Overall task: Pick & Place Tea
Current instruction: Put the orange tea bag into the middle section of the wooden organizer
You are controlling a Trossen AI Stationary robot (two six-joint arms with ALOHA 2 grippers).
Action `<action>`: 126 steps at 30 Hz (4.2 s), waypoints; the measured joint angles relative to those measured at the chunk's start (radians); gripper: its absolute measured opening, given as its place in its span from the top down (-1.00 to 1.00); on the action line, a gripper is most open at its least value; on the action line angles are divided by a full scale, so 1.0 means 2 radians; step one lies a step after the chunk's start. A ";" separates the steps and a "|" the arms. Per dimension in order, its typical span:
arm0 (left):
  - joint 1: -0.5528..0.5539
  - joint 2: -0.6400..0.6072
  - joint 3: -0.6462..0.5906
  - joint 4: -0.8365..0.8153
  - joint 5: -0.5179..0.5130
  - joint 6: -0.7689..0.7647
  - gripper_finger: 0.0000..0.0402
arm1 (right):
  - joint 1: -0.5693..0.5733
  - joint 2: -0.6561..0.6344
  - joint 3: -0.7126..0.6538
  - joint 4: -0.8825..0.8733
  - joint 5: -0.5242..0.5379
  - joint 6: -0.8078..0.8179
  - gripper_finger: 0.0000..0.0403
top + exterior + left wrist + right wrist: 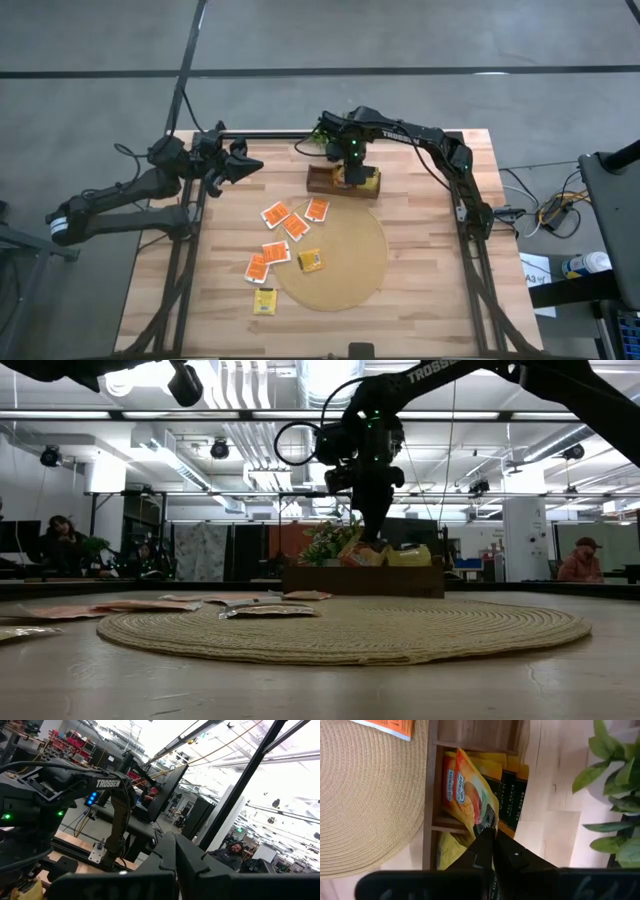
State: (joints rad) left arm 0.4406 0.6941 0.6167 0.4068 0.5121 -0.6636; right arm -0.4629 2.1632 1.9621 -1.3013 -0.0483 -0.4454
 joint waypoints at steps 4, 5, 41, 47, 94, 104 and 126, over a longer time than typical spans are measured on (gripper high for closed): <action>0.000 0.000 0.000 0.000 0.000 0.000 1.00 | 0.000 0.000 0.000 0.007 0.000 -0.005 0.96; 0.000 0.000 0.000 0.000 0.000 -0.001 1.00 | 0.000 0.000 0.000 0.010 0.000 -0.005 0.95; 0.000 0.000 0.000 0.000 0.002 -0.002 1.00 | 0.008 -0.001 0.046 0.029 -0.081 0.027 0.33; 0.000 0.000 0.000 0.000 0.002 -0.002 1.00 | 0.014 -0.001 0.024 0.046 -0.086 0.033 0.37; 0.000 0.000 0.000 0.000 0.012 -0.009 1.00 | 0.023 -0.001 -0.090 0.133 -0.080 0.079 0.39; 0.000 0.000 0.000 0.000 0.012 -0.009 1.00 | 0.025 -0.001 -0.038 0.128 -0.081 0.091 0.39; 0.000 0.000 0.000 0.000 0.023 -0.009 1.00 | 0.103 -0.019 0.101 0.046 -0.113 0.124 0.48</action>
State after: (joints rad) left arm 0.4406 0.6941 0.6167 0.4068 0.5587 -0.6811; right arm -0.2564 2.1252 2.1647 -1.2085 -0.2745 -0.1979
